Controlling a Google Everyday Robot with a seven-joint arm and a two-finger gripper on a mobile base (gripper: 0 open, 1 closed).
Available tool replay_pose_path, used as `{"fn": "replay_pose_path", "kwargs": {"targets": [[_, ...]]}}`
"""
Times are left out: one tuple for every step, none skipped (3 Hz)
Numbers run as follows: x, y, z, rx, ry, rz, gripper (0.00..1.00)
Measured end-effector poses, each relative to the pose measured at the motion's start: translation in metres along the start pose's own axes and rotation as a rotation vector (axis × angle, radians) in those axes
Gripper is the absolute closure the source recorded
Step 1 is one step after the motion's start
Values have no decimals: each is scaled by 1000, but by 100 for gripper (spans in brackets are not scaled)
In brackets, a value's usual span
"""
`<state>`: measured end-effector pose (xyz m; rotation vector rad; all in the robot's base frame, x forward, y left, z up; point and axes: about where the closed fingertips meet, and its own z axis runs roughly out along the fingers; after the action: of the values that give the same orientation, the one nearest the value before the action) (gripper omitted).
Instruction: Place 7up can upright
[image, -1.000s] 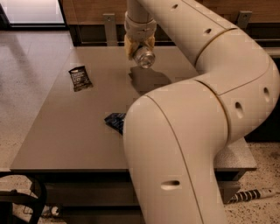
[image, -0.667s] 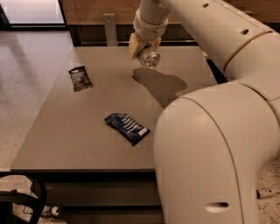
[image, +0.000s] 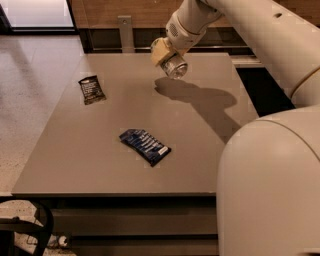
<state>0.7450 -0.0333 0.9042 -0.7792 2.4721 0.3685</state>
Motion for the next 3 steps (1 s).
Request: {"fn": "replay_pose_path", "kwargs": {"targets": [[-11, -3, 1, -51, -89, -87, 100], [-23, -4, -1, -83, -169, -181, 100], [-28, -2, -3, -101, -258, -299, 100]]}}
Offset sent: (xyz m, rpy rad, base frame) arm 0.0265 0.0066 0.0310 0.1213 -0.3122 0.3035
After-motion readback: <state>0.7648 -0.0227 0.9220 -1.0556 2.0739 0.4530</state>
